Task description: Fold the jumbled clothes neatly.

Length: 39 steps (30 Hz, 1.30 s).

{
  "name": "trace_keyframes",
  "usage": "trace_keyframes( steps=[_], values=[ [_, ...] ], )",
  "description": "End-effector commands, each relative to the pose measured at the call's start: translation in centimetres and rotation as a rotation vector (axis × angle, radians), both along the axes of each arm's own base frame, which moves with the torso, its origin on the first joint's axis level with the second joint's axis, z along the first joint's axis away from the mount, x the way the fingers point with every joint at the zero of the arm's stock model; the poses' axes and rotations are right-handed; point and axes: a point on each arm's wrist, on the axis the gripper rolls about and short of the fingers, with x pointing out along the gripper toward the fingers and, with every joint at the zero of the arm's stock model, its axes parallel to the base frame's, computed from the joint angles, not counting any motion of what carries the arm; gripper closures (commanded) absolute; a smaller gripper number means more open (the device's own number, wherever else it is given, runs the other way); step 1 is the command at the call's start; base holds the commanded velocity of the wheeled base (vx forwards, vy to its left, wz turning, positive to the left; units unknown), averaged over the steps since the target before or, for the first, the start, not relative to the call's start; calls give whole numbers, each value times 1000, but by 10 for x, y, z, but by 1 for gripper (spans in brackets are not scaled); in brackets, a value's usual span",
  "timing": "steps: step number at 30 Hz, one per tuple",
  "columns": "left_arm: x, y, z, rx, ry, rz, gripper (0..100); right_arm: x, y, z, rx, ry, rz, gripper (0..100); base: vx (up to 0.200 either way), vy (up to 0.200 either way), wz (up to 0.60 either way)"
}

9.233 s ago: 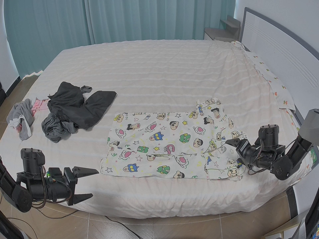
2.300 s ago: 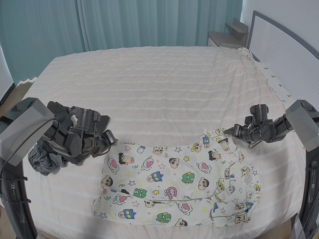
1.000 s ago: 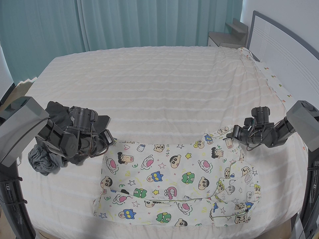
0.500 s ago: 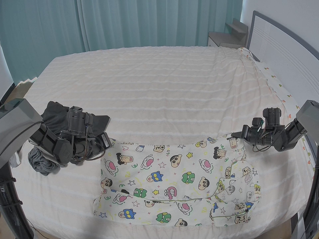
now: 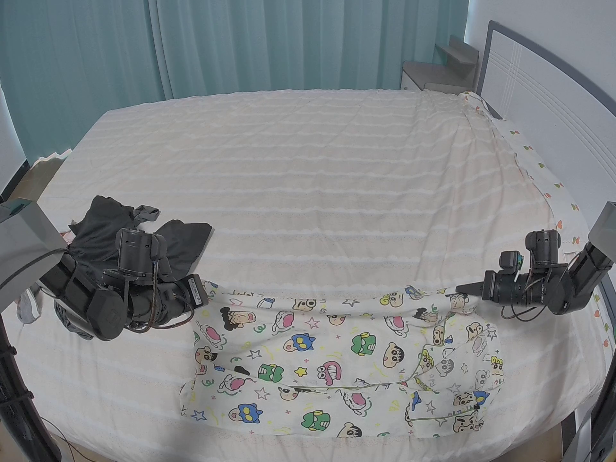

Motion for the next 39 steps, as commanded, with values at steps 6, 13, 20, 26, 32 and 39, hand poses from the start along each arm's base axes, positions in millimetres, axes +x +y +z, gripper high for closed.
trace_keyframes(
  steps=[6, 13, 20, 26, 32, 39],
  values=[
    [-26, 5, -14, 94, 26, -72, 100, -38, -3, -14, -62, 22, 88, 100, 0, 0, 0],
    [-51, 2, -31, 169, -7, -167, 100, -56, -6, -23, -89, 41, 126, 100, 0, 0, 0],
    [-38, -8, -13, 138, -236, -156, 100, -58, -5, -16, -74, 20, 135, 100, 0, 0, 0],
    [-28, -10, -5, 169, -288, -94, 100, -52, -10, -6, -39, -18, 79, 100, 0, 0, 0],
    [-27, -10, -6, 208, -300, -122, 100, -43, -11, 5, 12, -90, 28, 100, 0, 0, 0],
    [-8, -15, -17, 251, -398, -126, 100, -29, -9, 13, 53, -141, 0, 100, 0, 0, 0]
  ],
)
